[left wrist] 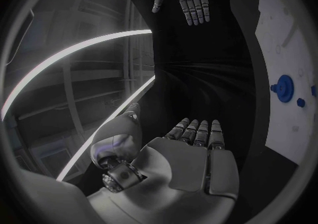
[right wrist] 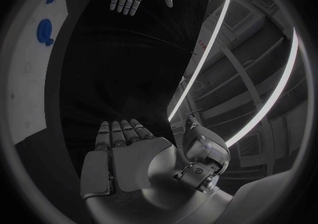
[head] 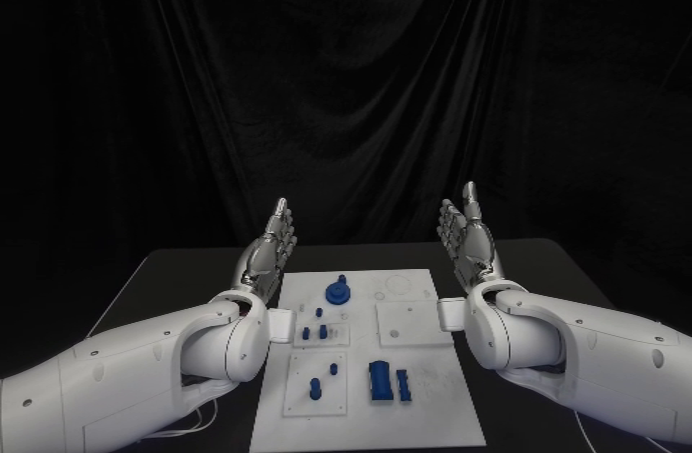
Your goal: Assemble the parts on the task board
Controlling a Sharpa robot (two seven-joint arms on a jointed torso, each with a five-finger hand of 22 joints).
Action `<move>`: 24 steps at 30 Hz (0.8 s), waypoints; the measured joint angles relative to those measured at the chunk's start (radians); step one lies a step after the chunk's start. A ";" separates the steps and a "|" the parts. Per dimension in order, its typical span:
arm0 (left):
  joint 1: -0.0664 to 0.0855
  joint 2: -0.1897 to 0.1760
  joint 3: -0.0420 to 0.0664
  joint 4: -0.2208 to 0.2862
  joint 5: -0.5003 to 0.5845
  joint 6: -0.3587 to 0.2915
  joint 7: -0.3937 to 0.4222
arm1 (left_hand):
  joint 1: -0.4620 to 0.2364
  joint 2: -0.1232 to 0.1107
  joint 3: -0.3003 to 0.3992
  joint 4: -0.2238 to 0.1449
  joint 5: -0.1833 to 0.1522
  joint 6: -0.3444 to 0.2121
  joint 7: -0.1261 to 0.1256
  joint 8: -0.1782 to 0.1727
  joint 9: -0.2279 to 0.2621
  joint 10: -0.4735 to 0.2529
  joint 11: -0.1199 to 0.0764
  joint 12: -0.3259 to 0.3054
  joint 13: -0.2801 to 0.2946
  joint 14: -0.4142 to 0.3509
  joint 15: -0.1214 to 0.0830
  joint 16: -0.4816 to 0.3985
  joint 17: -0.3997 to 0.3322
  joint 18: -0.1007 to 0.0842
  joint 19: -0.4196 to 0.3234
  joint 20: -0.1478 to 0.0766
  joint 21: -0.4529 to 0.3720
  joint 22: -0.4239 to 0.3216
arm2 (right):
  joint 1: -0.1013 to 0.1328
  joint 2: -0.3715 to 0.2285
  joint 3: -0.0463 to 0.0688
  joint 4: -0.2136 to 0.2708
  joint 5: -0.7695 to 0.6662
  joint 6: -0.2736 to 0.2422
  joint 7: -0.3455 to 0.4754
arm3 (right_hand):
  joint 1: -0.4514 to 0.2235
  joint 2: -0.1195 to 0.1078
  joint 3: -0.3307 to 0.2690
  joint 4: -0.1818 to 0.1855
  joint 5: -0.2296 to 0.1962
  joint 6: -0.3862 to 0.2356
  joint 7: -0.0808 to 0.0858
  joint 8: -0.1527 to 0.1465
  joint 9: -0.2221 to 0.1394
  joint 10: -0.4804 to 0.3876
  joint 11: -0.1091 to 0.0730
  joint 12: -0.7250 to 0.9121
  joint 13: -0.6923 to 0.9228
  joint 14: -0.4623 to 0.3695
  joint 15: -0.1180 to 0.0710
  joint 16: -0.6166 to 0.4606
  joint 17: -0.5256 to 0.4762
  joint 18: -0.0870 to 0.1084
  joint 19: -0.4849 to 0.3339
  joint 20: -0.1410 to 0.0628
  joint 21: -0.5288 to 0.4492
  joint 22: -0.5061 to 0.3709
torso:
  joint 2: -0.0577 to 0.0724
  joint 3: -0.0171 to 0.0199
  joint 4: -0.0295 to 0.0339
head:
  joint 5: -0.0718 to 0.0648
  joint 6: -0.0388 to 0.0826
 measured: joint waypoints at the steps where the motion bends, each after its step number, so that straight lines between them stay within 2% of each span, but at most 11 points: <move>1: 0.000 0.003 0.003 0.000 0.000 -0.020 -0.004 | -0.017 -0.004 0.001 -0.007 -0.006 -0.003 0.000 0.000 0.000 0.000 0.000 -0.001 0.000 0.000 0.000 0.000 0.000 -0.013 0.001 -0.006 0.000 0.000 | 0.000 0.000 0.000 0.000 0.002 -0.003 -0.001 | 0.000 0.000 0.000 0.000 0.000 0.000 0.000 0.000 0.000 0.000 0.000 0.000 0.000 0.000 0.000 0.000 0.000 0.000 0.000 0.000 0.000 0.000 | -0.001 0.0010 -0.0012 | 0.000 0.002; 4: -0.002 0.009 0.011 0.000 -0.002 -0.075 -0.017 | -0.059 -0.012 0.005 -0.022 -0.020 -0.014 0.000 0.000 0.000 0.000 0.000 -0.001 0.000 0.000 0.000 0.000 0.000 -0.013 -0.001 -0.009 0.000 0.000 | 0.000 0.000 0.000 0.000 0.008 -0.011 -0.005 | 0.000 0.000 0.000 0.000 0.000 0.000 0.000 0.000 0.000 0.000 0.000 0.000 0.000 0.000 0.000 0.000 0.000 0.000 0.000 0.000 0.000 0.000 | -0.003 0.0027 -0.0035 | 0.001 0.005; 7: -0.003 0.010 0.012 0.001 -0.002 -0.111 -0.026 | -0.096 -0.017 0.007 -0.029 -0.035 -0.021 0.000 0.000 0.000 0.000 0.000 -0.001 0.000 0.000 0.000 0.000 0.000 -0.013 -0.001 -0.017 0.000 0.000 | 0.000 0.000 0.000 0.000 0.012 -0.017 -0.008 | 0.000 0.000 0.000 0.000 0.000 0.000 0.000 0.000 0.000 0.000 0.000 0.000 0.000 0.000 0.000 0.000 0.000 0.000 0.000 0.000 0.000 0.000 | -0.004 0.0035 -0.0047 | 0.001 0.006; 10: -0.003 0.010 0.012 0.001 -0.003 -0.133 -0.033 | -0.130 -0.020 0.006 -0.035 -0.068 -0.021 0.000 0.000 0.000 0.000 0.000 -0.001 0.000 0.000 0.000 0.000 0.000 -0.013 -0.001 -0.017 0.000 0.000 | 0.000 0.000 0.000 0.000 0.014 -0.020 -0.010 | 0.000 0.000 0.000 0.000 0.000 0.000 0.000 0.000 0.000 0.000 0.000 0.000 0.000 0.000 0.000 0.000 0.000 0.000 0.000 0.000 0.000 0.000 | -0.005 0.0038 -0.0052 | 0.001 0.007; 15: -0.003 0.010 0.012 0.001 -0.004 -0.151 -0.040 | -0.177 -0.023 0.008 -0.038 -0.103 -0.028 0.000 0.000 0.000 0.000 0.000 0.000 0.000 0.000 0.000 0.000 0.000 -0.013 0.003 -0.020 0.000 -0.001 | 0.000 0.000 0.000 0.000 0.017 -0.024 -0.011 | 0.000 0.000 0.000 0.000 0.000 0.000 0.000 0.000 0.000 0.000 0.000 0.000 0.000 0.000 0.000 0.000 0.000 0.000 0.000 0.000 0.000 0.000 | -0.005 0.0040 -0.0056 | 0.001 0.007; 21: -0.003 0.010 0.012 0.001 -0.004 -0.162 -0.044 | -0.215 -0.025 0.006 -0.041 -0.116 -0.028 0.000 0.000 0.000 0.000 0.000 0.000 0.000 0.000 0.000 0.000 0.000 -0.013 -0.001 -0.024 0.000 -0.001 | 0.000 0.000 0.000 0.000 0.019 -0.026 -0.012 | 0.000 0.000 0.000 0.000 0.000 0.000 0.000 0.000 0.001 0.000 0.000 0.000 0.000 0.000 0.000 0.000 0.000 0.000 0.000 0.000 0.000 0.000 | -0.005 0.0043 -0.0056 | 0.001 0.007; 24: -0.003 0.010 0.012 0.001 -0.005 -0.166 -0.045 | -0.290 -0.025 0.008 -0.044 -0.125 -0.028 0.000 0.000 0.000 0.000 0.000 0.000 0.000 0.000 0.000 0.000 0.001 -0.013 -0.001 -0.024 0.000 -0.001 | 0.000 0.000 0.000 0.000 0.019 -0.027 -0.012 | 0.000 0.000 0.000 0.000 0.000 0.000 0.000 0.000 0.001 0.000 0.000 0.000 0.000 0.000 0.000 0.000 0.000 0.000 0.000 0.000 0.000 0.000 | -0.005 0.0043 -0.0057 | 0.001 0.007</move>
